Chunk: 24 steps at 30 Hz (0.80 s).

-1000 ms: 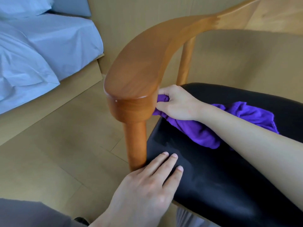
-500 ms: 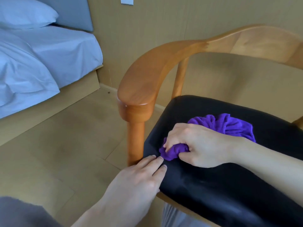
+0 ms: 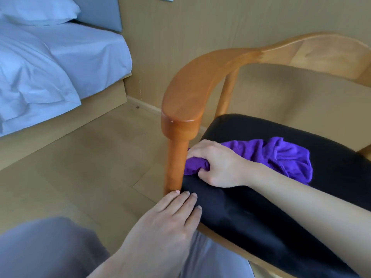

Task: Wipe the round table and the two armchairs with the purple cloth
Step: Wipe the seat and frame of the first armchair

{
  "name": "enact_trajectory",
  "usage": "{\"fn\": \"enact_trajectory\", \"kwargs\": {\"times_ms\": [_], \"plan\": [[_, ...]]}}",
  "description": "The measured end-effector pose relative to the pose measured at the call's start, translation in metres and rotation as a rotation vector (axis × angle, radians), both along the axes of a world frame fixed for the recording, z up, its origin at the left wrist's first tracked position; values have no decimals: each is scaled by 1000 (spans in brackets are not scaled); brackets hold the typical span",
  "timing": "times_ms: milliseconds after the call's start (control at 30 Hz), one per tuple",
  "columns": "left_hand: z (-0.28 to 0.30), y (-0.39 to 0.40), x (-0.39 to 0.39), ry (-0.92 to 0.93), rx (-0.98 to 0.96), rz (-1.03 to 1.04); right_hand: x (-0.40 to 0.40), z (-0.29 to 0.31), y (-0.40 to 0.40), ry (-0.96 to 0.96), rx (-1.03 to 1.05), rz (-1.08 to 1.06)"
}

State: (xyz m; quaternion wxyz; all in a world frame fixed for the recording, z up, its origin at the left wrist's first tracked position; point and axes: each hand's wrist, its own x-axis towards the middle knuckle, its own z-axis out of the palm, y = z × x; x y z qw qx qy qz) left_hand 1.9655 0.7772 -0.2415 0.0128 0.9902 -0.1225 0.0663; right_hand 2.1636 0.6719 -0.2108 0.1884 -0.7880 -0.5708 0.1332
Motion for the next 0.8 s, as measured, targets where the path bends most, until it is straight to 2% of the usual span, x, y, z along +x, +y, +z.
{"fn": "enact_trajectory", "kwargs": {"times_ms": [133,267,400,467,533,600,700,800], "plan": [[-15,-5,-4,-1,49,10,-2,10,-17,38,-23,82],[-12,-8,2,-95,33,15,13,33,-21,213,-159,61],[-15,-12,7,-135,40,24,30,33,17,241,64,-112],[-16,-12,8,-140,57,46,26,19,39,147,19,-122],[-12,-15,8,-104,66,61,15,3,45,33,-36,-80],[-10,-16,7,-84,98,54,3,-2,37,10,-30,-3],[-8,-17,9,-27,99,69,-10,6,14,88,-32,156],[-12,-19,8,-20,79,95,0,21,-2,248,-105,183]]}}
